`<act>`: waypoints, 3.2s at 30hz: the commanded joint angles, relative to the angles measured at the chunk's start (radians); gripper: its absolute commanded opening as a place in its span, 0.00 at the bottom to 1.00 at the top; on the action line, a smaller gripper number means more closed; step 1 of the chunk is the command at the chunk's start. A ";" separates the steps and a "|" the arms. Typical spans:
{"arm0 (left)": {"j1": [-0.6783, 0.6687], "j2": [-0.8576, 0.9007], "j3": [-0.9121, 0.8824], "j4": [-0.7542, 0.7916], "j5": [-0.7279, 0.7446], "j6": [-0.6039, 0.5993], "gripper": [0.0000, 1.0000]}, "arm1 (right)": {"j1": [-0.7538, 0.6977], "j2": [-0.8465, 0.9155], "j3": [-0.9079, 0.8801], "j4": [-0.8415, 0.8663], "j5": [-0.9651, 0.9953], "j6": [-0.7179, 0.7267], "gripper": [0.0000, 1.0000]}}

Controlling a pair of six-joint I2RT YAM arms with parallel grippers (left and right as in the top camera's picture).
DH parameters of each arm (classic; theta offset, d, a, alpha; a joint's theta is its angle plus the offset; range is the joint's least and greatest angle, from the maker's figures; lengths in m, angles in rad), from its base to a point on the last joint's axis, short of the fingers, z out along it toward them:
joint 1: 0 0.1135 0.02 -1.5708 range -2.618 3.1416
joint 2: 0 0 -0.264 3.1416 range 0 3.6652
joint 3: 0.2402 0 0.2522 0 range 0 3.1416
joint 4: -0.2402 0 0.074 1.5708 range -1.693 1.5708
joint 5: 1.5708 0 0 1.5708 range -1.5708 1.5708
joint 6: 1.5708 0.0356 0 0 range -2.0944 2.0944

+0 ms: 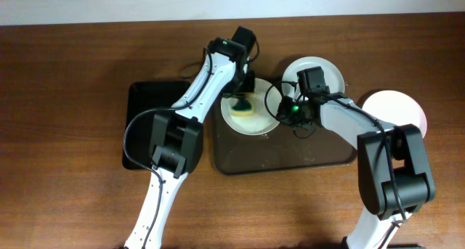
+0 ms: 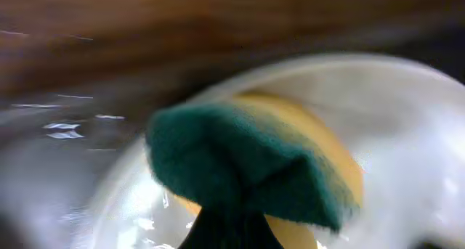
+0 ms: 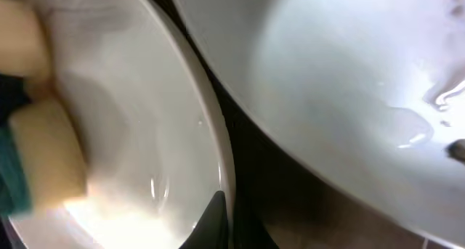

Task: Clean dirty plates on tray and stack at the side
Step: 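Grasp the left plate with the right gripper and scrub it with the sponge, then move the plate right with the right gripper and stack it on the first, then grasp the last plate with the right gripper and scrub it with the sponge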

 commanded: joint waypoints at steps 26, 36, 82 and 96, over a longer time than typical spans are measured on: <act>0.163 0.037 0.622 -0.350 -0.059 0.177 0.00 | 0.135 -0.321 0.078 -0.436 0.488 -0.108 0.04; 0.180 0.037 0.622 -0.361 -0.059 0.177 0.00 | 0.567 -0.362 0.122 -0.632 1.541 -0.066 0.04; 0.180 0.037 0.622 -0.376 -0.059 0.177 0.00 | -0.217 0.164 0.367 -0.502 0.314 -0.196 0.04; 0.064 0.037 0.610 -0.420 0.042 0.233 0.00 | -0.112 0.203 0.367 -0.451 0.121 -0.426 0.09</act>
